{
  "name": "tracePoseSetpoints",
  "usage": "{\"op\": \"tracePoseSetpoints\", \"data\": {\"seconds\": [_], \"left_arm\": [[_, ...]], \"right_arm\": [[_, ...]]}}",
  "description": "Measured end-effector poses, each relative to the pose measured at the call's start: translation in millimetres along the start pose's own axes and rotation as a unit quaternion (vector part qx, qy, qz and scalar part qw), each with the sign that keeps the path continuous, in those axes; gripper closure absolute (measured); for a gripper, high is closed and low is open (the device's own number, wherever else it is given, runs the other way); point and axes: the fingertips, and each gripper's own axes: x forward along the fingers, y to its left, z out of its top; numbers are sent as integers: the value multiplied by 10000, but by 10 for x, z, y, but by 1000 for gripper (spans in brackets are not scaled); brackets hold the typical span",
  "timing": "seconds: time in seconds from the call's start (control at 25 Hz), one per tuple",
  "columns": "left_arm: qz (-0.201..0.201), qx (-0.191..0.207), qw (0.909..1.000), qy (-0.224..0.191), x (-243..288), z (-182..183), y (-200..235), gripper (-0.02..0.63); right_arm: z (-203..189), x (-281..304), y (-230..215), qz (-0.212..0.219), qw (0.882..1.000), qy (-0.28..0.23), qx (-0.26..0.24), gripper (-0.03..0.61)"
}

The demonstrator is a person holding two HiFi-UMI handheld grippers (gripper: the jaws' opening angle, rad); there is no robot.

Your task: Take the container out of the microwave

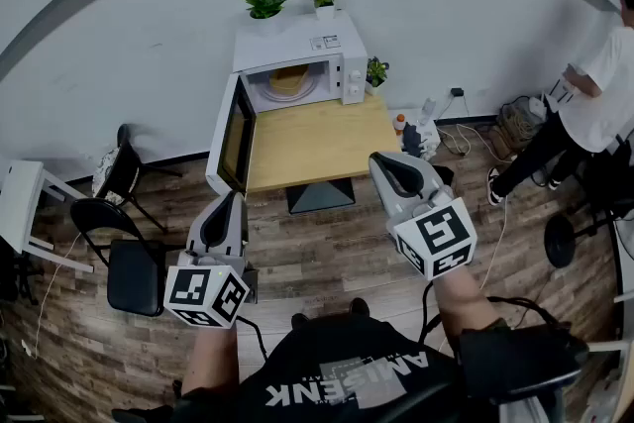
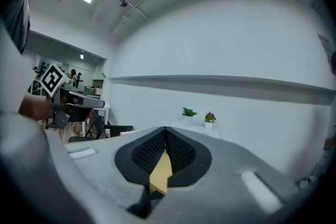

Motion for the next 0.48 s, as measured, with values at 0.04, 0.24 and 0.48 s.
{"op": "tracePoseSetpoints", "data": {"seconds": [0.04, 0.24, 0.48], "left_arm": [[1, -3, 10000, 16, -2, -5, -14, 612], [-42, -37, 10000, 58, 15, -21, -95, 612], [12, 142, 9999, 85, 80, -22, -172, 612]], "right_arm": [[-3, -7, -1, 10, 10000, 7, -4, 572], [-16, -42, -29, 139, 9999, 36, 54, 572], [-18, -81, -146, 92, 9997, -141, 167, 572]]}}
